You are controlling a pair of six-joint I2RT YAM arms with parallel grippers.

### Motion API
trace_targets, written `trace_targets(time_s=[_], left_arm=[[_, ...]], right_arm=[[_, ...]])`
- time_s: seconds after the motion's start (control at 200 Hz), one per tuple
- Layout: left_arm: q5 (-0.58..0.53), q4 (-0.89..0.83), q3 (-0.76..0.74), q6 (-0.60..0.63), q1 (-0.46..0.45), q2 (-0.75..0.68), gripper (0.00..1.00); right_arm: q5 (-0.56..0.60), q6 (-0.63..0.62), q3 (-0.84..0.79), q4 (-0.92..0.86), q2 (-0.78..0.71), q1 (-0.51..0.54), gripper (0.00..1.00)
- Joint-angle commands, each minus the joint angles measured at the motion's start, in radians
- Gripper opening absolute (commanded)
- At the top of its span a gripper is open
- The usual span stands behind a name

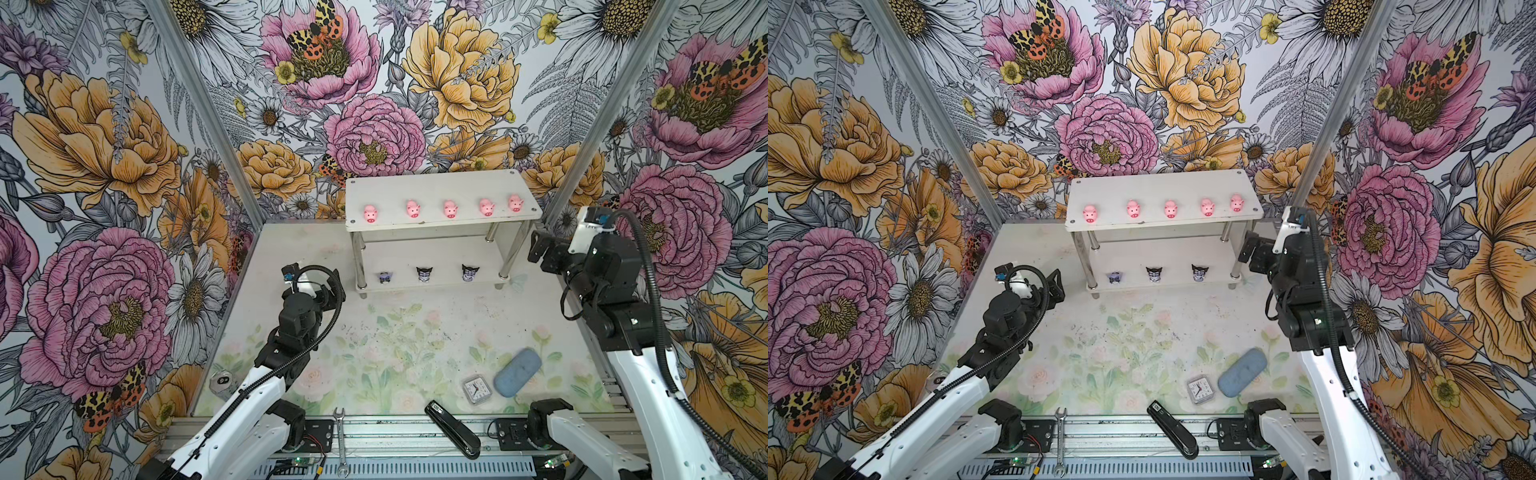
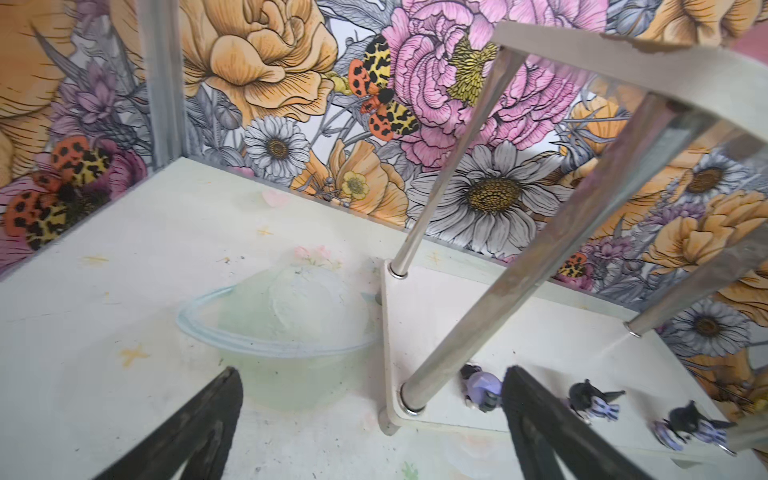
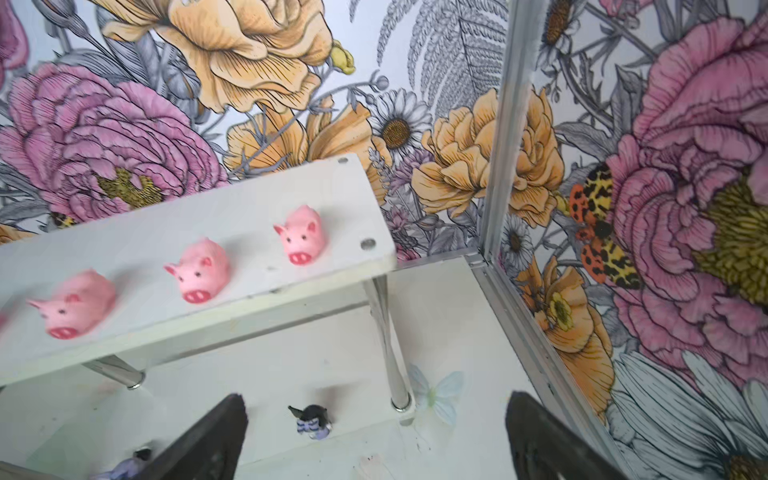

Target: Place and organize the plastic toys onto the shelf

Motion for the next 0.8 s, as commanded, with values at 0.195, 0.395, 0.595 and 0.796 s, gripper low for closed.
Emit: trace_targets(time_s=[0.195,0.395,0.595,0.796], left_arm=[[-0.119,0.246,-0.11,0.198,0.11,0.147,0.99],[-0.003,0.329,-0.071,0.243,0.217,0.297,0.99],[-0.031,0.629,-0.115,0.295,0.246,0.534,0.99],[-0.055,0.721,-0.037,0.442,0.213,0.704,0.99]], right_arm=[[0.24,-0.009,-0.538,0.432,-0.07,0.002,1.0],[0.222,-0.25,-0.8,0.842,-0.05,0.001,1.0],[0.194,-0.252,-0.896,1.123,0.146,-0.022,1.0],[0.076,-0.221,-0.797,1.269,0.413,-0.057,1.0]])
